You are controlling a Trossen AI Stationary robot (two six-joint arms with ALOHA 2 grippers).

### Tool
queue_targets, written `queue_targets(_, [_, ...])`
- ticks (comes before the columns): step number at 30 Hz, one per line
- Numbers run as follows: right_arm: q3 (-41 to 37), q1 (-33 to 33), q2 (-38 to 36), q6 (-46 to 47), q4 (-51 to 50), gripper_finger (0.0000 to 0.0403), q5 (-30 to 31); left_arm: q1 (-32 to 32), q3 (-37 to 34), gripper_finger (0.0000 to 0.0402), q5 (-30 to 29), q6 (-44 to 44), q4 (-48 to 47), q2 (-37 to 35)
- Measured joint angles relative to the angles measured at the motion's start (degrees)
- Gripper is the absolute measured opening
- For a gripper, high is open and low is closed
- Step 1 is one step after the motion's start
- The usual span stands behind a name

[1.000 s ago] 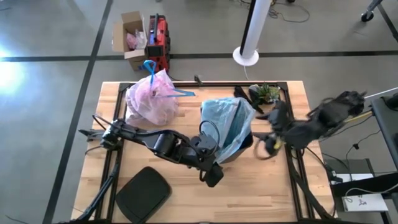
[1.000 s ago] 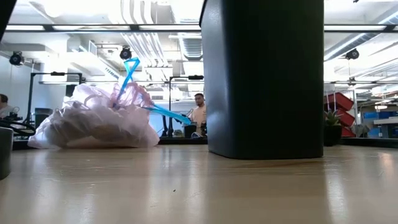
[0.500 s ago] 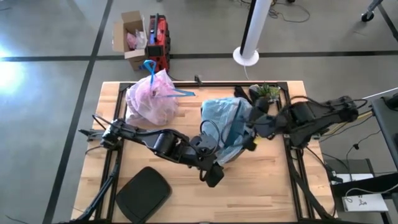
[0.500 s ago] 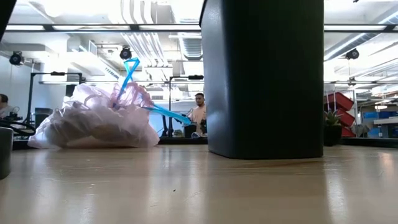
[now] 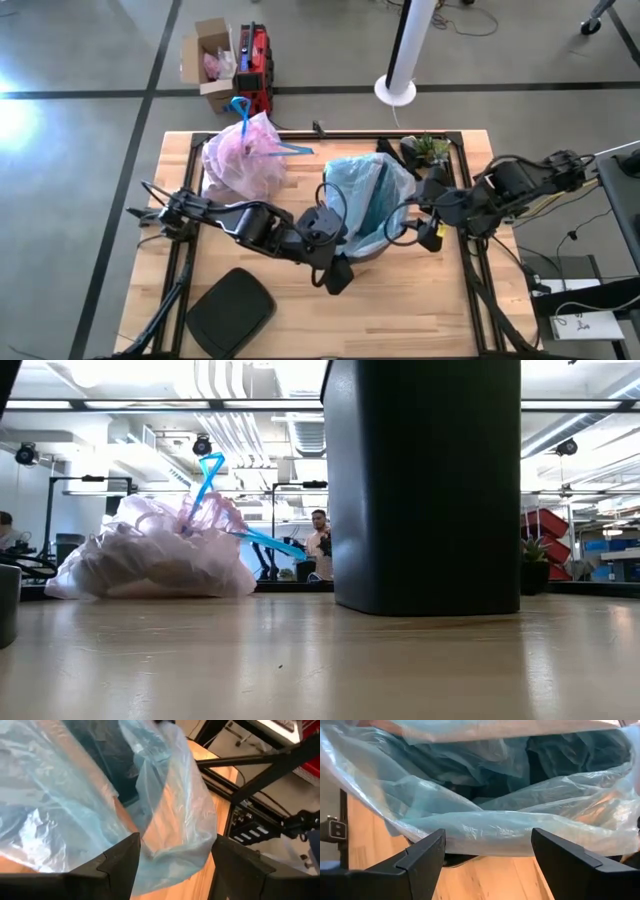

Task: Place trash/remove bag and relplace
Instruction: Insert the blue trash bag into the trash bin

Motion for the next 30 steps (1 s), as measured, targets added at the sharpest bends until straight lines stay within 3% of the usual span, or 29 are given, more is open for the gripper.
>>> queue_targets(9, [1.89,-0.42,-0.39,-6.81,13.42,0.0286,-1.02,-1.05,-0.86,0.022,0.4,6.66,6.12,0.09])
queue_targets(15, [1.53,-1.7,6.26,-8.4,4.05,0.0297,-3.11,-1.02,-1.12,0.0221,0.39,7.69,5.5,0.09])
queue_targets(21, [2.94,2.02,2.16,-3.41,-0.23,0.0306,-3.56,-2.03,-1.12,0.022,0.49,2.69,0.05,0.09])
queue_targets(30, [-0.82,4.25,2.64,-1.96,-1.16,0.031,-4.28,-3.23,-1.14,0.0218,0.43,-0.77,-3.95,0.09])
